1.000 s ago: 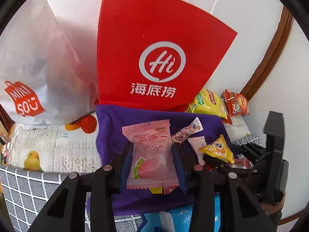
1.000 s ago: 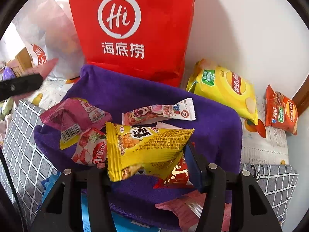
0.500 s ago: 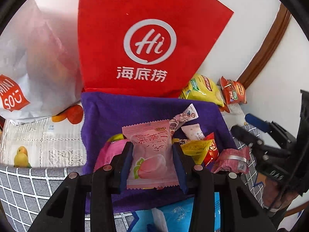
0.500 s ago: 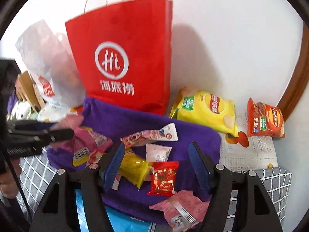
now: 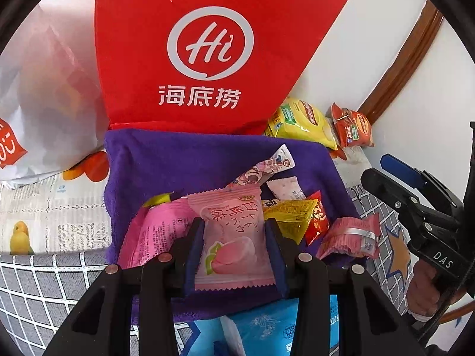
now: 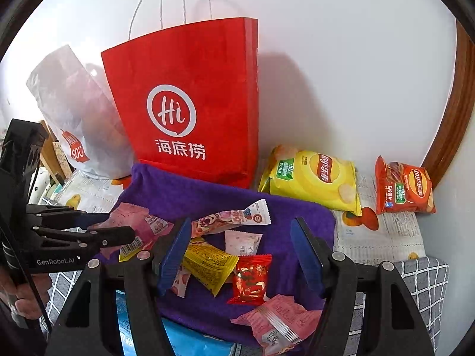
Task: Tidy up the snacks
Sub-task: 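Open the left tool to drop the pink peach candy onto the towel, then withdraw both open tools back toward the snacks on the bed cover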
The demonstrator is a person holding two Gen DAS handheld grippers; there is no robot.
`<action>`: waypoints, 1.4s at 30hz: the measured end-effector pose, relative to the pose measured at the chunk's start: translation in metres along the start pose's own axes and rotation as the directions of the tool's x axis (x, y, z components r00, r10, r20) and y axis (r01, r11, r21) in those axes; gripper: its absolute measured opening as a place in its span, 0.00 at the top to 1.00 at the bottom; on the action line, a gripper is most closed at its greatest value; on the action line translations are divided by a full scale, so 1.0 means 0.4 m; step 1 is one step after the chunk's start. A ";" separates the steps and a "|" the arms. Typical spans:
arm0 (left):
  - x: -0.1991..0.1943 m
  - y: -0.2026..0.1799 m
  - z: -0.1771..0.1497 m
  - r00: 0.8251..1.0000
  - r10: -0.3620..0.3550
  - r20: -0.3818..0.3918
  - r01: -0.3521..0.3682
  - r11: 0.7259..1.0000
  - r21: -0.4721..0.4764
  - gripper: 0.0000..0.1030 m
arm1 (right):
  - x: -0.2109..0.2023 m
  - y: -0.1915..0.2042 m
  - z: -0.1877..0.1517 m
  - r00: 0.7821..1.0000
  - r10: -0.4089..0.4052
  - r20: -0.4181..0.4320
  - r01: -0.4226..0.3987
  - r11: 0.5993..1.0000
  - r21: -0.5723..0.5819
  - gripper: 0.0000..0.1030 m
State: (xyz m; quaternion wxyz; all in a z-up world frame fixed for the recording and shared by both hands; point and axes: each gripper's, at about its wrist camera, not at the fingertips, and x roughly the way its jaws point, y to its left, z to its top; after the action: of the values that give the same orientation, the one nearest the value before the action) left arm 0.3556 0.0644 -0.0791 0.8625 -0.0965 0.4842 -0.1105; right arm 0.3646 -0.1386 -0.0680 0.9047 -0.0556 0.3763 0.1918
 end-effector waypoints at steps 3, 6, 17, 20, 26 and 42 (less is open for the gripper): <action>0.008 0.000 0.000 1.000 0.000 -0.011 0.000 1.000 0.000 0.61 | 0.002 0.003 -0.001 1.000 -0.005 -0.002 0.005 1.000 -0.007 0.33; 0.017 0.004 0.000 1.000 0.012 -0.024 -0.012 1.000 -0.004 0.61 | 0.006 0.004 -0.002 1.000 -0.001 -0.010 0.001 1.000 -0.005 0.33; 0.025 -0.002 0.001 0.999 0.022 -0.033 -0.022 1.000 0.005 0.61 | 0.004 0.013 -0.003 1.000 -0.007 -0.013 0.006 1.000 -0.016 0.33; 0.025 -0.001 0.002 0.999 0.028 -0.043 -0.028 1.000 0.002 0.60 | 0.000 0.019 -0.003 1.000 -0.007 -0.010 0.006 1.000 -0.023 0.33; 0.009 0.001 0.006 0.999 0.044 -0.031 -0.044 0.999 -0.002 0.52 | -0.013 0.032 -0.001 1.000 -0.005 -0.004 0.005 1.000 -0.026 0.33; -0.089 0.003 0.012 0.999 -0.022 0.039 0.023 1.000 -0.019 0.48 | -0.069 0.062 -0.058 1.000 -0.024 -0.017 0.024 1.000 0.005 0.32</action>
State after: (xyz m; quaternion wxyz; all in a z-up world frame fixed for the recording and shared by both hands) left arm 0.3419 0.0759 -0.0480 0.8695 -0.1125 0.4674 -0.1135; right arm 0.3220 -0.1300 -0.0639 0.9039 -0.0593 0.3839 0.1792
